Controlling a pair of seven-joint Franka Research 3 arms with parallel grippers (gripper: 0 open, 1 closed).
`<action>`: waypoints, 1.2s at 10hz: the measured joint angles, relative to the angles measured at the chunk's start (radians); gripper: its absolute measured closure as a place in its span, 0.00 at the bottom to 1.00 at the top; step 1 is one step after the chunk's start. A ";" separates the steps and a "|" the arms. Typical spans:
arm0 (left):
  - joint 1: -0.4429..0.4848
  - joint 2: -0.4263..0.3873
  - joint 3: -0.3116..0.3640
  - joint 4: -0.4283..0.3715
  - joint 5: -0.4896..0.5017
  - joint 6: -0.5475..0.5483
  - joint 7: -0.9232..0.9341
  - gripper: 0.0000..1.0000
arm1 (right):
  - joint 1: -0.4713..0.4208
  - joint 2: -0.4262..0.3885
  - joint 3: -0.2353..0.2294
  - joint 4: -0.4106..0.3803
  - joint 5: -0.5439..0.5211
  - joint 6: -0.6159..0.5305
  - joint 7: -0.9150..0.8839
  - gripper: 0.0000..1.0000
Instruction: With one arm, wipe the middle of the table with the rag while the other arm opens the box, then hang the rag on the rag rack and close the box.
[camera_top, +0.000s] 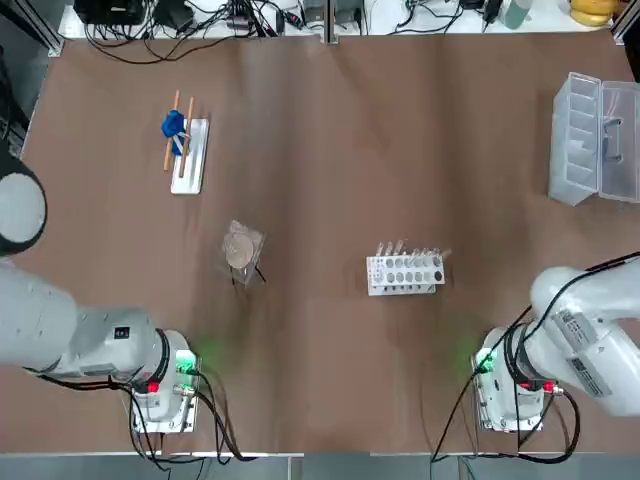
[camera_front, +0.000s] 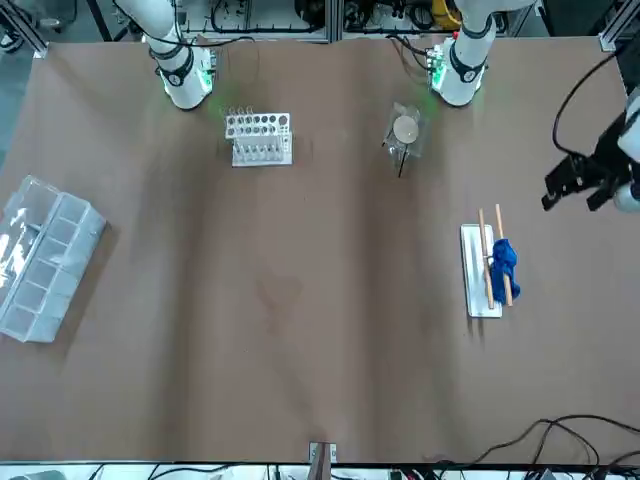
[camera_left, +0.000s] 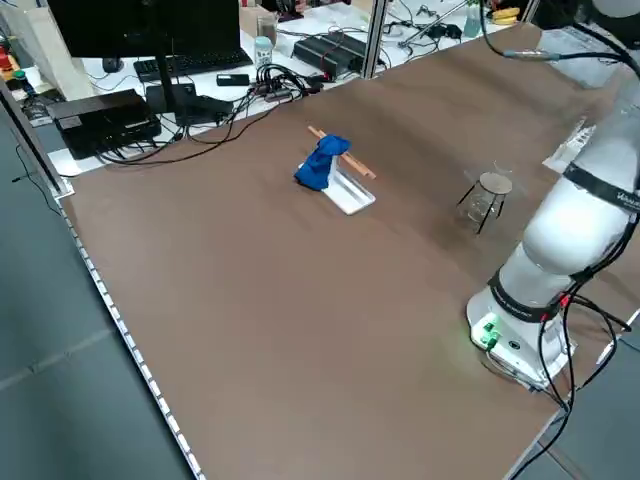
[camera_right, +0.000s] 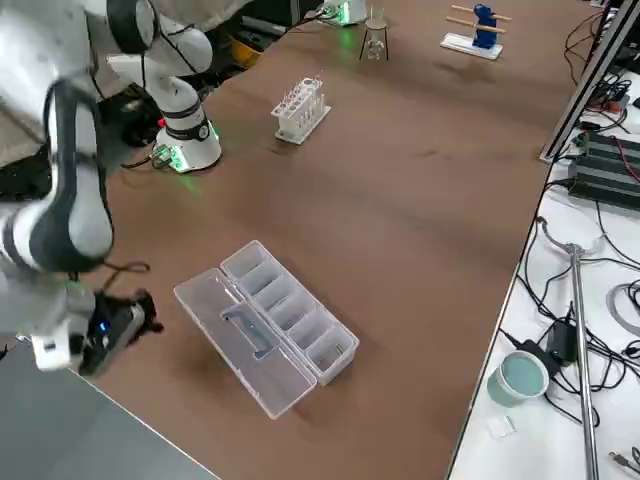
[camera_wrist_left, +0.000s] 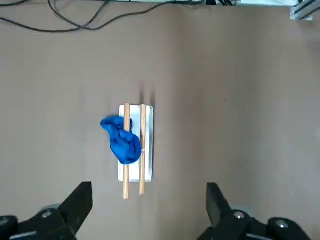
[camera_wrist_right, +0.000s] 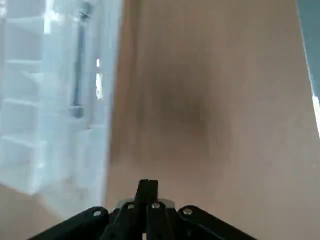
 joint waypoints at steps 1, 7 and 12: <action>-0.005 -0.007 0.000 -0.015 0.000 0.000 0.000 0.02 | -0.005 0.041 0.000 0.016 0.024 0.002 -0.010 0.99; -0.088 -0.003 0.086 -0.052 0.000 0.006 0.027 0.00 | 0.001 0.081 0.021 0.096 0.130 -0.265 -0.010 0.99; -0.087 0.009 0.093 -0.027 0.000 0.012 0.029 0.00 | 0.253 0.072 0.082 0.198 0.143 -0.362 0.075 0.99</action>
